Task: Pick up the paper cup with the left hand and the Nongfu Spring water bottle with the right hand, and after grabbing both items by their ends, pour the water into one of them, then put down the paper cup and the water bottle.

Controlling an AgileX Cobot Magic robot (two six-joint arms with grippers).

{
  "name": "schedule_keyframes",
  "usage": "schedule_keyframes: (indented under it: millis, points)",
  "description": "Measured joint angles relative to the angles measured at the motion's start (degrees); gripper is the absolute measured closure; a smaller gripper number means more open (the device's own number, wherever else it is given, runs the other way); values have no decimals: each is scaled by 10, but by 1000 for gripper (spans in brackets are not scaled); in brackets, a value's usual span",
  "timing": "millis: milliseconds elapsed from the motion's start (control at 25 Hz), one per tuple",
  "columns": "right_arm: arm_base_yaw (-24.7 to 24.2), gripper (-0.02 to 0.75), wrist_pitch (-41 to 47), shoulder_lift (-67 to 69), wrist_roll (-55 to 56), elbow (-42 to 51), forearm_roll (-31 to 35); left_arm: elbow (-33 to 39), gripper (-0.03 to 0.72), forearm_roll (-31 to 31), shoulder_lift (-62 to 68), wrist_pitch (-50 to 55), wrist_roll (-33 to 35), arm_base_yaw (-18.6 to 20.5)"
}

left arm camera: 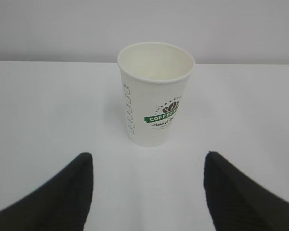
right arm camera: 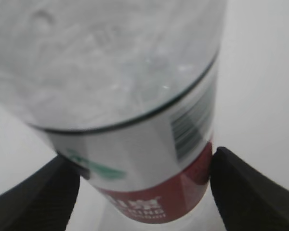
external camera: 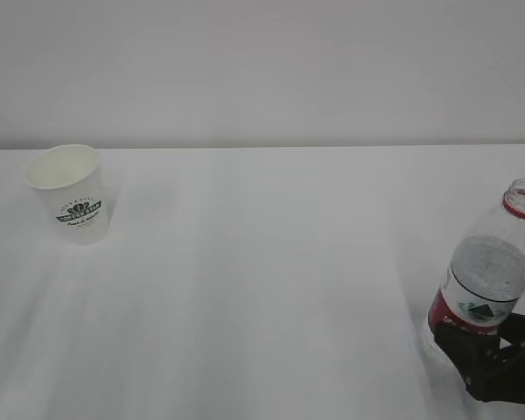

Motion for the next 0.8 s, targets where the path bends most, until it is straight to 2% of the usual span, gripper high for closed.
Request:
schedule_keyframes:
  millis: [800]
  points:
    - [0,108,6,4,-13,-56,-3,0,169,0,0,-7,0,0]
